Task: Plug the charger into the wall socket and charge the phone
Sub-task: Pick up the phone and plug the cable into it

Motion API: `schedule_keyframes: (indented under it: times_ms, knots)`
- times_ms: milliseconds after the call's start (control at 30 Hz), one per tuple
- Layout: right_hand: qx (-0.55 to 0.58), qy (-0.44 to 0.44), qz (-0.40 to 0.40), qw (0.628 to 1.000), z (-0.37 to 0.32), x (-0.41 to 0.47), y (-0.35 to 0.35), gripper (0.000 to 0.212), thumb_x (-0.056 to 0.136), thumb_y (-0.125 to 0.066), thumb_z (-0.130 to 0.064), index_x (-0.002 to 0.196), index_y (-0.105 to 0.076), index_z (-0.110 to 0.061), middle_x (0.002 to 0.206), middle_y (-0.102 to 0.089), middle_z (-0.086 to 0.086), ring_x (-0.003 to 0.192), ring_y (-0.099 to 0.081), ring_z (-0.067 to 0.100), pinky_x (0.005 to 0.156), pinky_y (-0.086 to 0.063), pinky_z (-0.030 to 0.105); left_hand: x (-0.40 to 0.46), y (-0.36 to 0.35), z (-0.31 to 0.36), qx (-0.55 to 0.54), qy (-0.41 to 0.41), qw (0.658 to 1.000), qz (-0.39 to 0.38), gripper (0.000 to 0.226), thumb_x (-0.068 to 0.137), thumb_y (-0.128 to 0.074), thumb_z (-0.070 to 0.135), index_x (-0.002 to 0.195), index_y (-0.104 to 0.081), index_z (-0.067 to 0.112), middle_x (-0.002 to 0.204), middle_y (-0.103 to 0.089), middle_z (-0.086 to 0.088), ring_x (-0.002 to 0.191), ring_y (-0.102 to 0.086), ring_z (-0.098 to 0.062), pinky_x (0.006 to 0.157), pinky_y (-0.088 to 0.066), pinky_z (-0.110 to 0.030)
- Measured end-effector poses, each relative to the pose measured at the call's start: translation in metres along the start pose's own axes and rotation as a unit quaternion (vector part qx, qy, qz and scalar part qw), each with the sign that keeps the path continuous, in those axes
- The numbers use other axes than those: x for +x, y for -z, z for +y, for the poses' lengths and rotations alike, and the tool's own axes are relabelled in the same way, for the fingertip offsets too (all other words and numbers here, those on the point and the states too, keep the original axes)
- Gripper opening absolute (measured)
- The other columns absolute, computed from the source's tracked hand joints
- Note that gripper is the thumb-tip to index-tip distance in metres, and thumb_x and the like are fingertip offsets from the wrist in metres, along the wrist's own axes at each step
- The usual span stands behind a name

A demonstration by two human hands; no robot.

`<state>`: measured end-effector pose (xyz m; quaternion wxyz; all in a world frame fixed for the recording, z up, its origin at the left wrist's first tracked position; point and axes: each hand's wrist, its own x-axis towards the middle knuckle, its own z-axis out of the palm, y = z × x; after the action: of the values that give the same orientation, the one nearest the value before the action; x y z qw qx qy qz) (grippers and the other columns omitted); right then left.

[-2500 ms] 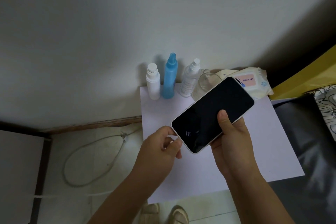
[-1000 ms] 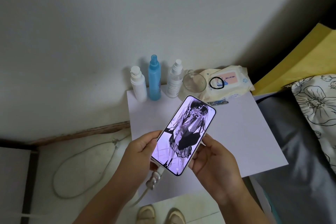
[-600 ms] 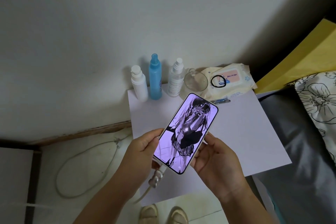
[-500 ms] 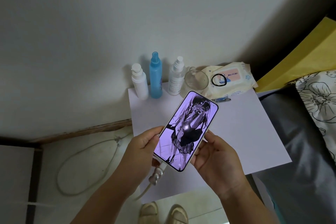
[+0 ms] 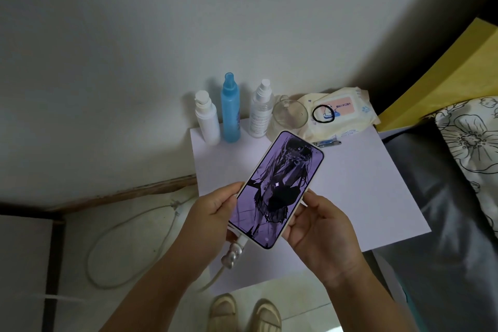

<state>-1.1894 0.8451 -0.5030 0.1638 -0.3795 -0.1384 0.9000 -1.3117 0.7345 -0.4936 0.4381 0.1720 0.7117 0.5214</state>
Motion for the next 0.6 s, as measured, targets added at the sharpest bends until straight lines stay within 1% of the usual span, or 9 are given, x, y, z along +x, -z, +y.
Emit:
schedule_keyframes:
  times_ms: [67,133,167,233,300,433,467,533,600]
  knots:
    - [0.01,0.0,-0.004,1.0,0.0005,-0.002,-0.001,0.026,0.068,-0.055,-0.017,0.08,-0.077,-0.012,0.074,-0.074,0.007,0.065,-0.071,0.02,0.066,-0.062,0.035,-0.0001,0.0006,-0.0002,0.005,-0.002,1.0,-0.001,0.04,0.093,-0.038,0.008,0.098,-0.063,0.039,0.081,-0.07,0.017,0.053,-0.058,0.004,0.044,-0.046,-0.012]
    - [0.025,0.0,-0.006,1.0,0.0008,-0.004,-0.0027,0.025,0.069,-0.053,-0.015,0.071,-0.077,-0.012,0.061,-0.072,0.003,0.053,-0.07,0.016,0.056,-0.06,0.031,-0.0002,0.0016,-0.0009,0.003,-0.005,1.0,-0.005,0.042,0.094,-0.038,0.009,0.094,-0.062,0.043,0.084,-0.071,0.015,0.056,-0.06,0.003,0.046,-0.047,-0.012]
    - [0.027,0.0,-0.007,1.0,0.001,-0.0049,-0.0035,0.025,0.07,-0.052,-0.015,0.068,-0.077,-0.012,0.055,-0.069,0.002,0.048,-0.067,0.014,0.053,-0.059,0.029,-0.0002,0.0021,-0.0013,0.003,-0.006,1.0,-0.006,0.044,0.094,-0.038,0.009,0.092,-0.062,0.045,0.081,-0.072,0.017,0.057,-0.06,0.003,0.046,-0.047,-0.012]
    - [0.027,0.001,-0.013,1.0,0.0016,-0.0054,-0.0036,0.025,0.071,-0.052,-0.015,0.067,-0.076,-0.011,0.051,-0.067,0.001,0.045,-0.065,0.013,0.054,-0.059,0.029,-0.0004,0.0029,-0.0019,0.005,-0.009,1.0,-0.005,0.046,0.093,-0.039,0.008,0.088,-0.062,0.048,0.073,-0.072,0.025,0.057,-0.059,0.005,0.045,-0.047,-0.012]
    - [0.02,0.002,-0.011,1.0,0.0024,-0.0044,-0.0032,0.023,0.071,-0.053,-0.015,0.071,-0.076,-0.011,0.053,-0.066,0.001,0.048,-0.065,0.014,0.056,-0.059,0.03,-0.0003,0.0037,-0.0033,0.005,-0.01,1.0,-0.005,0.046,0.093,-0.039,0.008,0.087,-0.061,0.048,0.07,-0.07,0.029,0.056,-0.059,0.006,0.044,-0.046,-0.011]
    - [0.009,-0.005,0.012,1.0,0.0036,-0.0007,-0.0013,0.016,0.068,-0.057,-0.016,0.077,-0.07,-0.012,0.067,-0.052,0.004,0.06,-0.054,0.017,0.068,-0.054,0.031,0.0012,0.0057,-0.007,0.001,-0.011,1.0,-0.003,0.045,0.093,-0.039,0.009,0.089,-0.061,0.048,0.077,-0.071,0.024,0.058,-0.06,0.005,0.046,-0.047,-0.011]
    - [0.01,-0.006,0.011,1.0,0.0035,-0.0009,-0.0018,0.016,0.068,-0.057,-0.016,0.076,-0.07,-0.012,0.066,-0.053,0.005,0.061,-0.055,0.018,0.068,-0.056,0.031,0.0017,0.0061,-0.0072,0.002,-0.013,1.0,-0.007,0.045,0.093,-0.039,0.009,0.09,-0.061,0.048,0.078,-0.071,0.023,0.06,-0.061,0.005,0.048,-0.047,-0.011]
    - [0.014,-0.009,0.009,1.0,0.0026,-0.0017,-0.0032,0.018,0.069,-0.056,-0.015,0.071,-0.073,-0.01,0.056,-0.06,0.004,0.053,-0.061,0.017,0.059,-0.06,0.03,0.0025,0.0068,-0.0076,0.0,-0.014,1.0,-0.02,0.048,0.093,-0.038,0.008,0.089,-0.064,0.048,0.073,-0.072,0.022,0.058,-0.061,0.003,0.048,-0.049,-0.013]
    - [0.008,-0.015,0.017,1.0,0.0024,-0.0011,-0.0044,0.015,0.068,-0.058,-0.016,0.075,-0.071,-0.011,0.055,-0.057,0.002,0.05,-0.058,0.016,0.06,-0.059,0.028,0.0035,0.0081,-0.0087,-0.001,-0.01,1.0,-0.026,0.047,0.094,-0.037,0.006,0.093,-0.066,0.043,0.068,-0.072,0.016,0.051,-0.059,-0.001,0.044,-0.048,-0.014]
